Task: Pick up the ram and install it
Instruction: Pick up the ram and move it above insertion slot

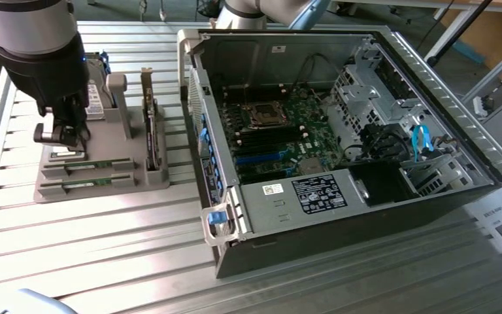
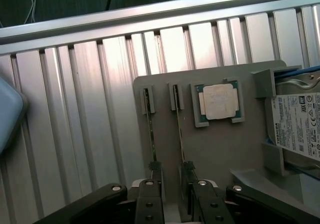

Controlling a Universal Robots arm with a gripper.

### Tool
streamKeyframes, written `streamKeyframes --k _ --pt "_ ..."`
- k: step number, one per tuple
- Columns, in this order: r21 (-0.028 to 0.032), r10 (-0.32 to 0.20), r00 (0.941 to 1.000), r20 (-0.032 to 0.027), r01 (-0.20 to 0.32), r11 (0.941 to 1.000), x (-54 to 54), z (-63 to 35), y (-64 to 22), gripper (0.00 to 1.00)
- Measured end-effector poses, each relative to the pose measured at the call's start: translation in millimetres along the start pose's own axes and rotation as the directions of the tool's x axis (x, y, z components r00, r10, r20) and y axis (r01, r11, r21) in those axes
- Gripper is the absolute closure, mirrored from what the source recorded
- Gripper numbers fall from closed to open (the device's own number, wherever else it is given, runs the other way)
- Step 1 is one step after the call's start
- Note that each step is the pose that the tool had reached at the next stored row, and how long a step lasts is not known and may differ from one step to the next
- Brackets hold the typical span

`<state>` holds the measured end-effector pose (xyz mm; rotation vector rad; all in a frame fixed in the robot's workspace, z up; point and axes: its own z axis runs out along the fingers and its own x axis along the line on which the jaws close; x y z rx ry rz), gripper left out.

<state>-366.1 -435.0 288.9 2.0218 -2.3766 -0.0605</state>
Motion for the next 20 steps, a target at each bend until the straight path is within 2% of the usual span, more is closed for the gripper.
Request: streamKeyframes --k 20 --pt "0.0 -0.002 1.0 -0.0001 0.002 1.0 0.2 19.1 -0.8 0.7"
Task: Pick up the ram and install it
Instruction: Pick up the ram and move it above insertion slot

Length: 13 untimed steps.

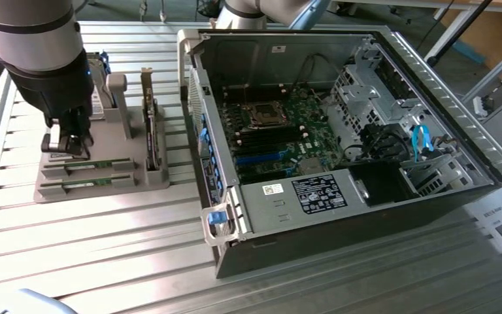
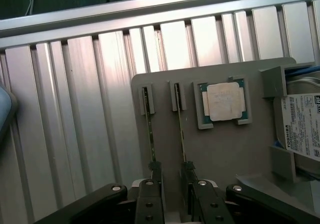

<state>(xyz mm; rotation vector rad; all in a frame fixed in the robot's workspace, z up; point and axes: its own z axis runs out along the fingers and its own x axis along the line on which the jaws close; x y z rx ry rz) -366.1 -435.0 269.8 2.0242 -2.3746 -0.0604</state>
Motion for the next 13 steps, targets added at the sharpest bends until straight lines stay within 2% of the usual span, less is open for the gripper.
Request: streamKeyframes --k 13 --pt "0.0 -0.001 1.0 0.0 0.001 1.0 0.1 10.8 -0.5 0.7"
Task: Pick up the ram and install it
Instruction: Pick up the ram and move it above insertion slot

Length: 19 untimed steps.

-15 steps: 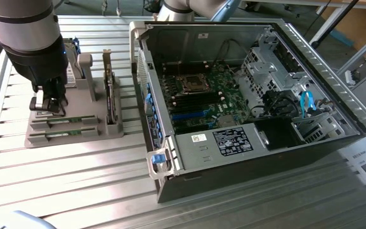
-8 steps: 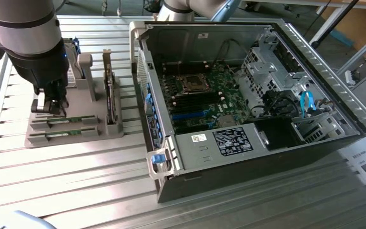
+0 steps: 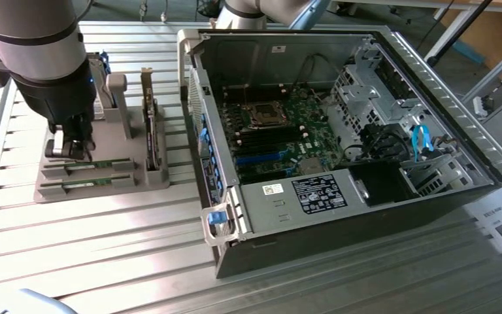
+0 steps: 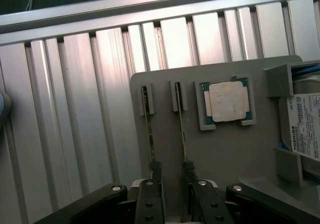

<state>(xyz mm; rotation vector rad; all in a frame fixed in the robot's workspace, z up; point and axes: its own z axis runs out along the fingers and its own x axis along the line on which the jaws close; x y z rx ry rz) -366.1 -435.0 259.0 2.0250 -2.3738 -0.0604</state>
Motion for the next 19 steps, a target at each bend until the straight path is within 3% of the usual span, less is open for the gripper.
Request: streamKeyframes --k 12,19 --pt "0.0 0.0 1.0 -0.0001 0.0 1.0 0.0 3.7 -0.2 0.7" --pt "0.0 0.0 1.0 0.0 0.0 1.0 5.8 3.7 -1.1 0.7"
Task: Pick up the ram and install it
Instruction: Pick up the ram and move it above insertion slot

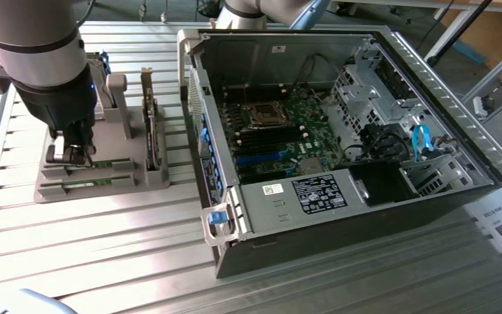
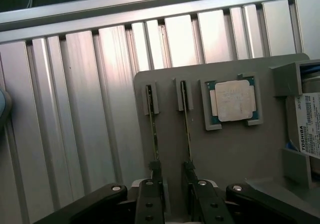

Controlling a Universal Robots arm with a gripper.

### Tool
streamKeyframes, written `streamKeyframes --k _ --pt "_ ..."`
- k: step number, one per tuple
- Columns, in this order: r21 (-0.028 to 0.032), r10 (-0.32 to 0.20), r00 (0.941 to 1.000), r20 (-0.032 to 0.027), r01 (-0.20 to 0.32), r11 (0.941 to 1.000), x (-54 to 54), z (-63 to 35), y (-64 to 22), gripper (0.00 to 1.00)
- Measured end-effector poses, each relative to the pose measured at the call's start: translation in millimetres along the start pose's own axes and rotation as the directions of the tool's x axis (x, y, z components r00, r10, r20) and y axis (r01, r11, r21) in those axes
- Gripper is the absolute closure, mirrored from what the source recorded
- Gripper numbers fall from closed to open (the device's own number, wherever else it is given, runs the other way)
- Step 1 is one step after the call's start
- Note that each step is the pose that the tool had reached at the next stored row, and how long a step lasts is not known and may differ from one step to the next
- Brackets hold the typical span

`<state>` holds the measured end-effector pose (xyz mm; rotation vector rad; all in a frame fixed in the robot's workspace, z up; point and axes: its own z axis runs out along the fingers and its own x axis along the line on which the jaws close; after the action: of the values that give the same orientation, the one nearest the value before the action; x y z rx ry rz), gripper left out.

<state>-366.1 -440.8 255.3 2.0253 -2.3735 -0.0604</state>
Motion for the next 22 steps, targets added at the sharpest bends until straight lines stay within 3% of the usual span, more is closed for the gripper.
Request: streamKeyframes --k 10,22 --pt "0.0 -0.001 1.0 0.0 0.001 1.0 1.2 0.0 -0.2 0.7" --pt "0.0035 -0.073 0.9973 -0.0028 0.073 0.9973 1.2 1.1 0.0 0.7"
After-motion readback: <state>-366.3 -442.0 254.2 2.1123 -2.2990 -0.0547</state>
